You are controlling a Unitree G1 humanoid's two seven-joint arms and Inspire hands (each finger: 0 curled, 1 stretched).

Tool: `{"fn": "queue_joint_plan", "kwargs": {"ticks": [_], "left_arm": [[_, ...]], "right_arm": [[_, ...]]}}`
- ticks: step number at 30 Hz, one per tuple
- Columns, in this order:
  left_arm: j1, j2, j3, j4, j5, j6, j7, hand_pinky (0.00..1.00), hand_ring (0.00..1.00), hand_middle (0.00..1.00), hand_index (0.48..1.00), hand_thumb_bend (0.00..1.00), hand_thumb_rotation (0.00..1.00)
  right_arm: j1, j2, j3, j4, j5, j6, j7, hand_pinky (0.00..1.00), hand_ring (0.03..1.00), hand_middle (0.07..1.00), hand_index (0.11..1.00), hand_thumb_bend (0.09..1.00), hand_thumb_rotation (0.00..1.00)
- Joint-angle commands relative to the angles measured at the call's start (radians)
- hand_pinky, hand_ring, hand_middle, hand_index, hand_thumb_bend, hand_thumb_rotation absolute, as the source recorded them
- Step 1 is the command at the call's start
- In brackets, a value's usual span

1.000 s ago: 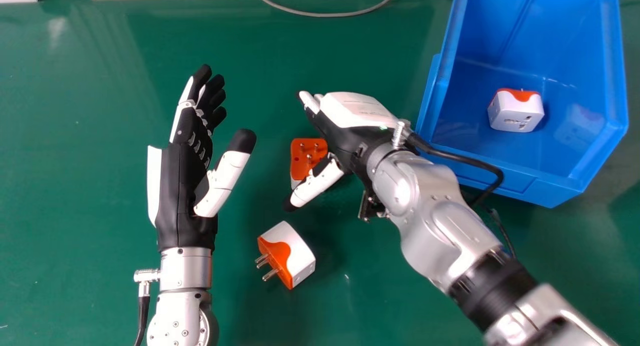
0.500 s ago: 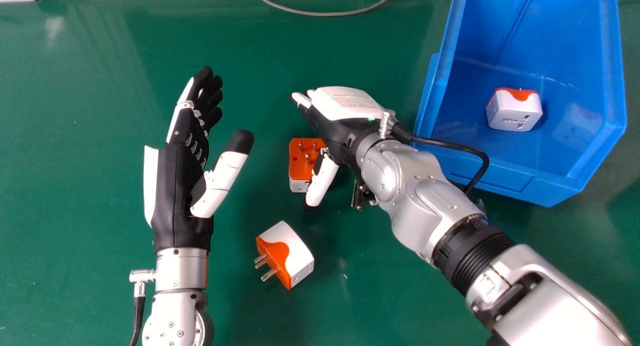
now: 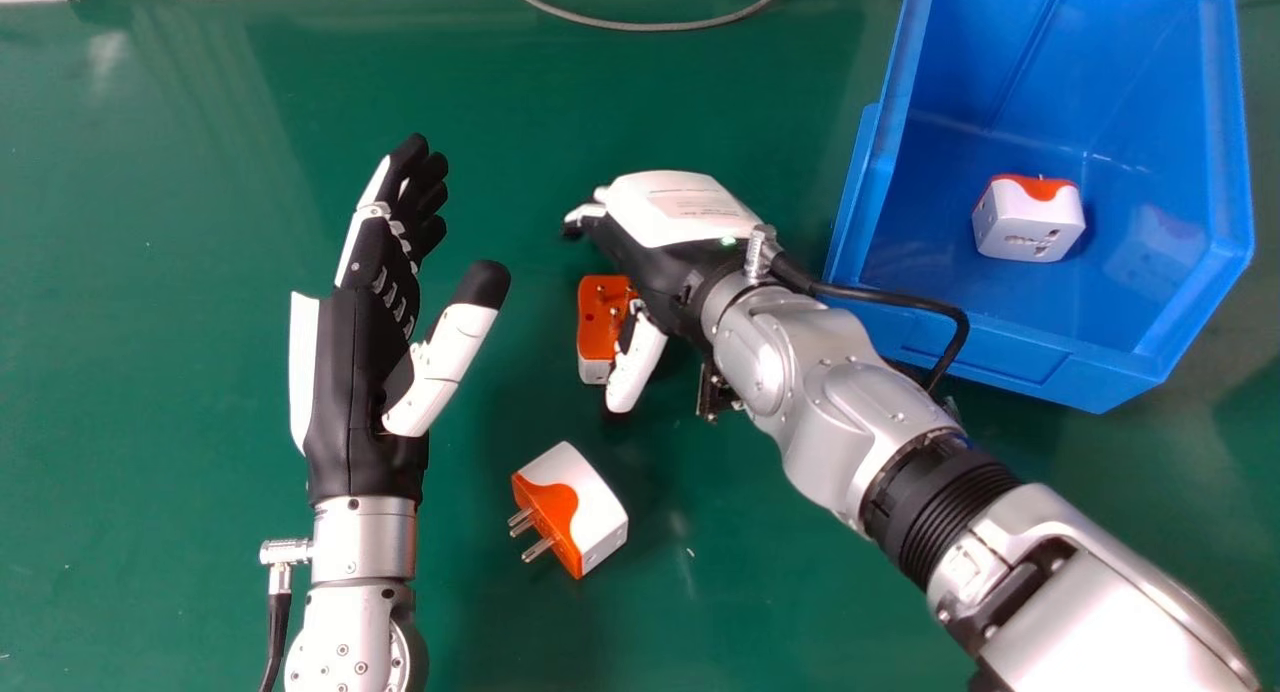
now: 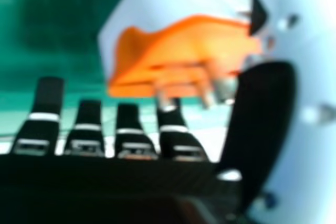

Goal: Pick all objects and put in blue box

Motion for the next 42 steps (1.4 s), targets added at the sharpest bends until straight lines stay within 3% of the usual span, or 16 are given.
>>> {"fn": "queue_joint_plan", "kwargs": {"ticks": [1,11,12,15,16,21,24,29,39,42], "left_arm": [[-0.012,-0.004,0.003,-0.004,-0.004,-0.023,-0.003,0.9,0.9,0.89,0.884,0.91,0.65],[-0.008,-0.006,0.002,-0.005,-0.002,-0.026,-0.002,0.9,0.9,0.89,0.884,0.91,0.65],[-0.008,-0.007,0.002,-0.004,-0.003,-0.027,-0.003,0.9,0.9,0.89,0.884,0.91,0.65],[-0.009,-0.005,0.002,-0.003,-0.003,-0.03,-0.003,0.9,0.9,0.89,0.884,0.91,0.65],[-0.008,-0.005,0.002,-0.004,-0.004,-0.028,-0.004,0.9,0.9,0.89,0.884,0.91,0.65],[-0.01,-0.005,0.002,-0.002,-0.008,-0.027,-0.007,0.9,0.9,0.9,0.885,0.91,0.65],[-0.01,-0.007,0.002,-0.004,-0.011,-0.019,-0.008,0.9,0.9,0.9,0.886,0.91,0.65],[-0.012,-0.005,0.002,-0.003,-0.003,-0.021,-0.002,0.9,0.9,0.9,0.886,0.91,0.65],[-0.018,-0.007,0.002,-0.003,-0.002,-0.019,0.003,0.91,0.9,0.9,0.888,0.91,0.65],[-0.022,-0.006,0.001,0.004,-0.007,-0.024,-0.004,0.9,0.9,0.9,0.887,0.92,0.65]], "right_arm": [[0.002,0.002,0.011,-0.006,-0.012,-0.02,-0.038,0.7,0.784,0.861,0.794,0.807,0.01],[0.032,0.027,0.018,0.037,0.013,-0.023,-0.045,0.64,0.726,0.819,0.767,0.773,0.01],[0.036,0.027,0.015,0.038,0.018,-0.029,-0.049,0.58,0.664,0.764,0.753,0.722,0.01],[0.042,0.026,0.009,0.039,0.027,-0.036,-0.047,0.58,0.664,0.764,0.753,0.722,0.01],[0.04,0.026,0.01,0.043,0.026,-0.031,-0.041,0.53,0.614,0.721,0.737,0.681,0.0],[0.035,0.023,0.024,0.043,0.008,-0.008,-0.038,0.5,0.575,0.686,0.72,0.648,0.0],[0.041,0.018,0.036,0.03,-0.008,0.009,-0.065,0.45,0.507,0.621,0.661,0.597,0.0],[0.058,0.008,0.044,0.007,-0.014,0.007,-0.12,0.42,0.48,0.595,0.642,0.579,0.0],[0.073,-0.017,0.043,-0.031,-0.01,-0.013,-0.143,0.35,0.41,0.526,0.594,0.528,0.0],[0.07,-0.022,0.038,-0.034,-0.002,-0.019,-0.13,0.34,0.397,0.513,0.585,0.519,0.0]]}}
